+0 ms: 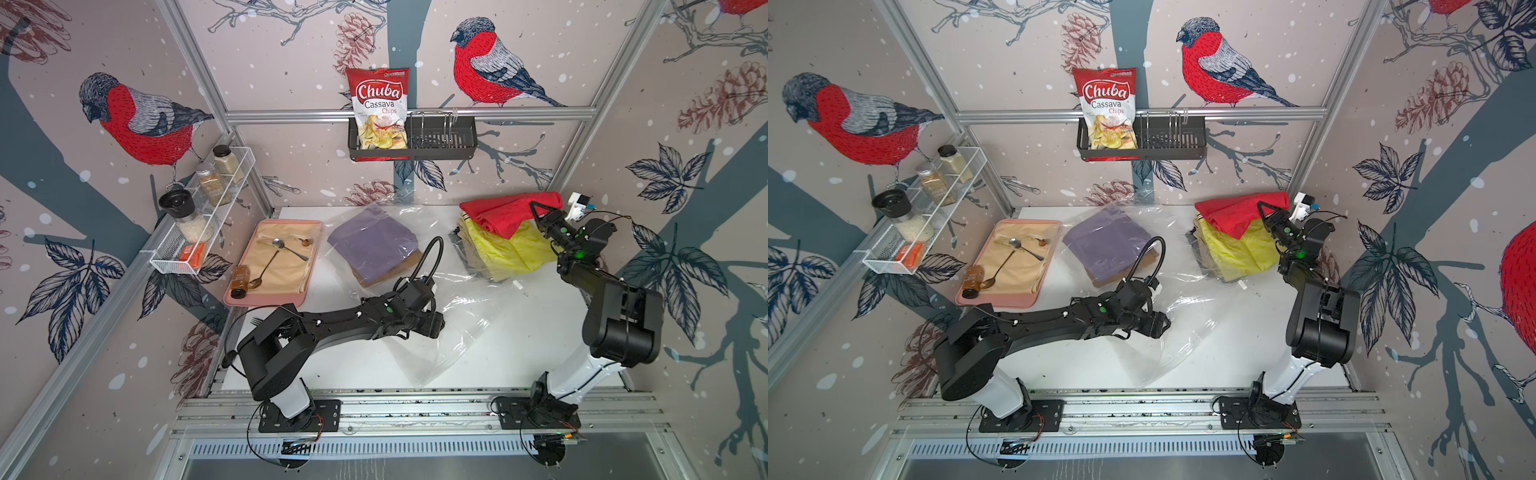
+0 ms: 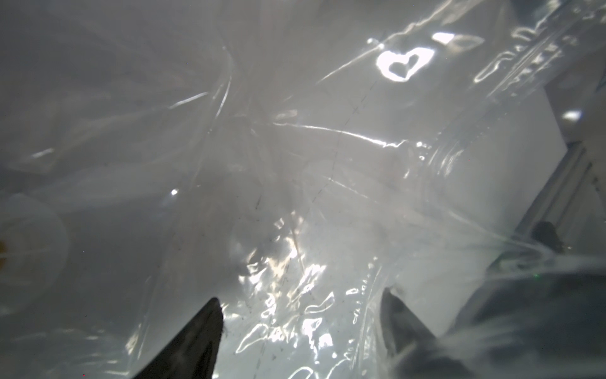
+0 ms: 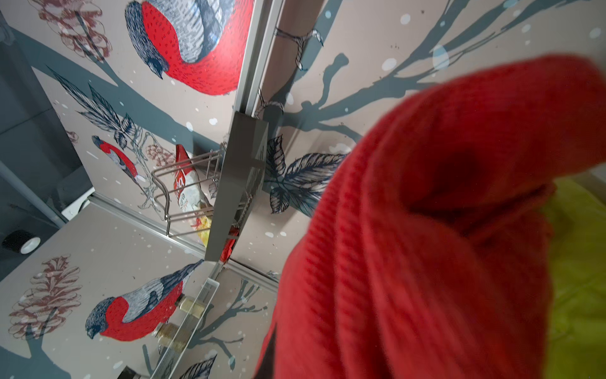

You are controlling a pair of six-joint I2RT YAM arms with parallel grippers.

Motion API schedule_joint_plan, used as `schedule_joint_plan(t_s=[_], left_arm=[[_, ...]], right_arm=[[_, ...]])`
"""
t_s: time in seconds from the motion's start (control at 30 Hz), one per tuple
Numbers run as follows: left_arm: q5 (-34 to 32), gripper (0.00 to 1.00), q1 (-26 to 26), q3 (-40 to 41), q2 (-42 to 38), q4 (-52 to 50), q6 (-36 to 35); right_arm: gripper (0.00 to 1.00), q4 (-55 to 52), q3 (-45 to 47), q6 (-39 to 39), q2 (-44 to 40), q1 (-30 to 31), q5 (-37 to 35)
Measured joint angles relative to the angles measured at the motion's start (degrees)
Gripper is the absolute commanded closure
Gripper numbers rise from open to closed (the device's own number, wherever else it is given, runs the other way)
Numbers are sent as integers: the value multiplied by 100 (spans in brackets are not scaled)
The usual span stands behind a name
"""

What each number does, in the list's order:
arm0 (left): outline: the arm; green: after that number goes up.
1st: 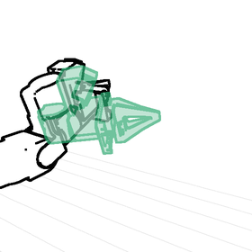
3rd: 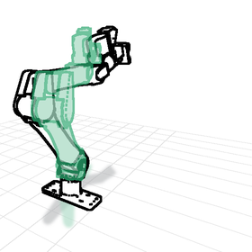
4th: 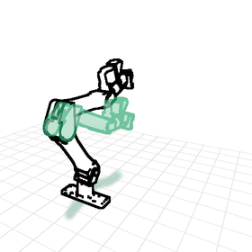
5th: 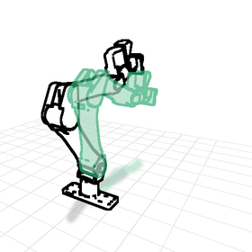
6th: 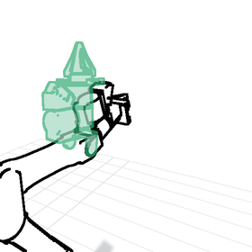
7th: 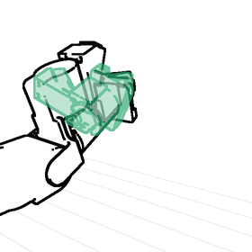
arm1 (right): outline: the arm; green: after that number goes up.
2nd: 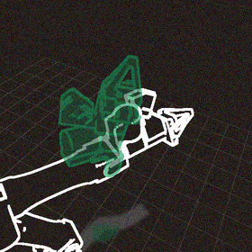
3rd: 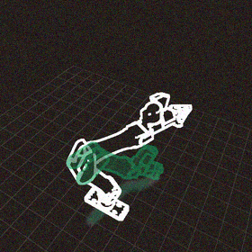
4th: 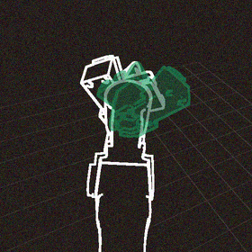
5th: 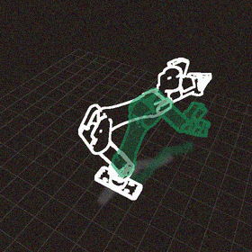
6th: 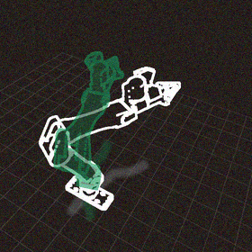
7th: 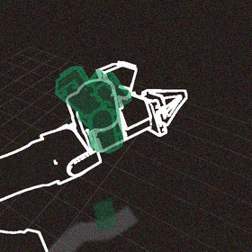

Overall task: Take the trousers out of the vacuum bag
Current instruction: Place the trousers at the corner of the board.

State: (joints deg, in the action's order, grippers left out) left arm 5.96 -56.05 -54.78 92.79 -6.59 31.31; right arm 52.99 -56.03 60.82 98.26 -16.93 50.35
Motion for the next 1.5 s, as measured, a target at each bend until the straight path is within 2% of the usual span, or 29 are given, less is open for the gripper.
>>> schedule_joint_plan(t_s=[0.07, 0.1, 0.17, 0.3, 0.57, 0.8, 0.97, 1.13, 1.3, 1.5], left_arm=[[59, 16, 4, -197, -68, -146, 15], [144, 9, 4, -380, -142, -269, 13], [192, 2, 4, -721, -380, -387, -9], [302, 2, 4, -1357, -927, -503, -90], [358, 2, 72, -2118, -1047, -743, -278], [756, 2, 323, -2361, -26, 192, -39], [535, 2, 306, -3171, 802, 734, -647], [22, 2, 227, -3727, 1572, 1016, -1497], [-664, 2, -9, -4656, 2369, 1036, -2514], [-1073, 1, -85, -5558, 3056, 1054, -3171]], right_arm=[[100, -232, 116, -245, -74, -42, 107], [100, -343, 160, -341, -101, -74, 111], [100, -501, 188, -442, -114, -118, 131], [100, -546, 173, -415, -114, -153, 146], [100, 26, 11, 791, -4, -197, 142], [100, 1366, 66, 2096, 323, -201, 160], [100, 2103, 66, 2813, 529, -199, 175], [100, 2282, 68, 2911, 494, -186, 232], [100, 2295, 96, 2905, 479, -149, 258], [100, 2295, 151, 2857, 470, -109, 273]])
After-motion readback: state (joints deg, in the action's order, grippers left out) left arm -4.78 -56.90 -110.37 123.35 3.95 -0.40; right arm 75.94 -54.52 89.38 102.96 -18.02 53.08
